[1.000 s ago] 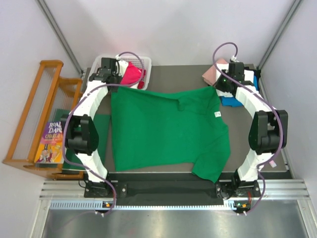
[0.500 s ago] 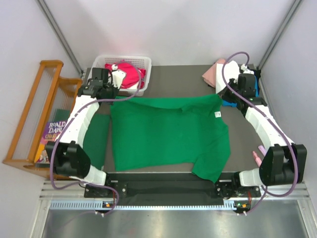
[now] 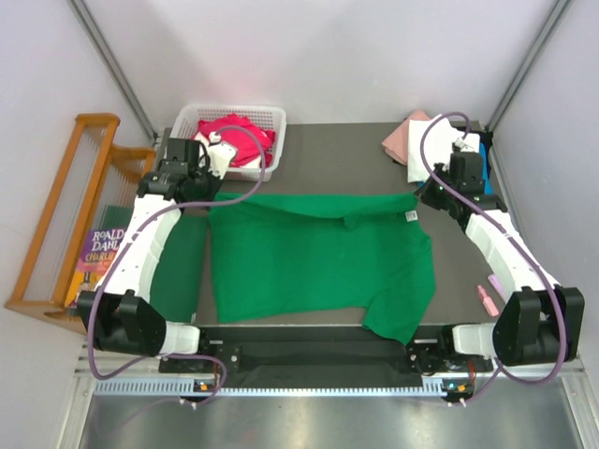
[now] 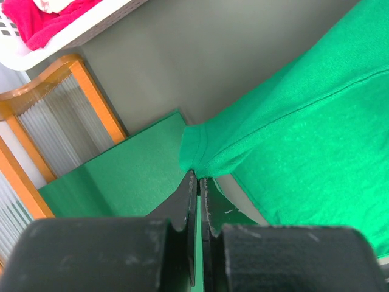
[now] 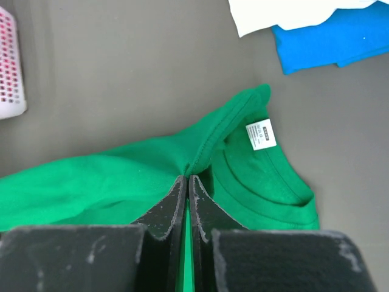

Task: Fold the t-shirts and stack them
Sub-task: Fold the tshirt

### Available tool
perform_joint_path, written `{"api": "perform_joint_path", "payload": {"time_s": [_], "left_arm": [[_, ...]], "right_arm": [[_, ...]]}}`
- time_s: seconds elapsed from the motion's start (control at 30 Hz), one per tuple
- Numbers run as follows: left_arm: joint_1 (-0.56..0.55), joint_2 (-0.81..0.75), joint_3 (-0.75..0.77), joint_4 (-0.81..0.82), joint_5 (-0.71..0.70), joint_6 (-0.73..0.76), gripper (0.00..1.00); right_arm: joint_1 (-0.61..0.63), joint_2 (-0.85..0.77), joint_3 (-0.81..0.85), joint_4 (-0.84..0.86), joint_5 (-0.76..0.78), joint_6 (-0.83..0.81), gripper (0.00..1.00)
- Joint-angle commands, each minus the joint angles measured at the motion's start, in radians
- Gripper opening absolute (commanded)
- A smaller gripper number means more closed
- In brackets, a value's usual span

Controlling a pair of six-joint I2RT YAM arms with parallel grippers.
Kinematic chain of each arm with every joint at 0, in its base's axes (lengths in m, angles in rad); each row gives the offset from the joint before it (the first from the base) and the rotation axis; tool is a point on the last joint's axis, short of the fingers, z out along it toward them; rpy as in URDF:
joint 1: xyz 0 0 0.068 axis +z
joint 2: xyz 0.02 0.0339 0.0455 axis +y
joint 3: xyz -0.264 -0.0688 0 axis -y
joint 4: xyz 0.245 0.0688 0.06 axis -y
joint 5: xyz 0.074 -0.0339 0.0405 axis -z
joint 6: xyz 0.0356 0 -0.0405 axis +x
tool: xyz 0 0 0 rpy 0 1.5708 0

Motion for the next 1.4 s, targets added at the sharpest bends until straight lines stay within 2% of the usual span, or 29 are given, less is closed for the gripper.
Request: {"api": "perform_joint_path", "payload": {"time_s": [0.0,0.1,0.2,0.47,0.6,0.7,0.8,0.97,1.13,1.23,1.37], "left_arm": [[0.003,-0.054,-0.002,-0.030,0.024,0.009,0.00],[0.003,-0.089,-0.021,-0.030,0.039,0.007,0.00],[0.003,-0.117,-0.065,0.004,0.038,0.013,0.00],[0.003,-0.051,-0.146,0.013,-0.002,0.007,0.00],[0.003,-0.017,-0.246,0.083,-0.063,0.027,0.00],[0.003,0.050,-0.240,0.104,-0.100,0.019,0.00],[0.003,0.105,-0.203,0.088,-0.112,-0.008,0.00],[0.001,0.109,-0.176,-0.020,0.001,-0.043,0.00],[0.001,-0.025,-0.185,-0.108,0.064,-0.030,0.00],[0.001,-0.100,-0.194,-0.099,0.063,-0.019,0.00],[0.003,-0.082,-0.167,-0.024,0.015,-0.016,0.00]], "right_arm": [[-0.006,-0.122,0.022,-0.027,-0.024,-0.011,0.00],[-0.006,-0.223,-0.013,-0.017,-0.013,-0.014,0.00],[-0.006,-0.255,-0.059,0.046,0.013,-0.029,0.00],[-0.006,0.104,0.020,0.062,0.004,-0.016,0.00],[-0.006,0.209,0.060,0.057,0.007,-0.019,0.00],[-0.006,0.223,0.062,0.055,0.007,-0.019,0.00],[-0.006,0.184,0.044,0.052,0.007,-0.020,0.00],[-0.006,0.030,-0.025,0.007,-0.002,-0.028,0.00],[-0.005,-0.225,-0.102,-0.044,-0.024,-0.029,0.00],[-0.008,-0.309,-0.118,-0.046,-0.012,-0.034,0.00],[-0.006,-0.226,-0.041,-0.030,0.008,-0.037,0.00]]}}
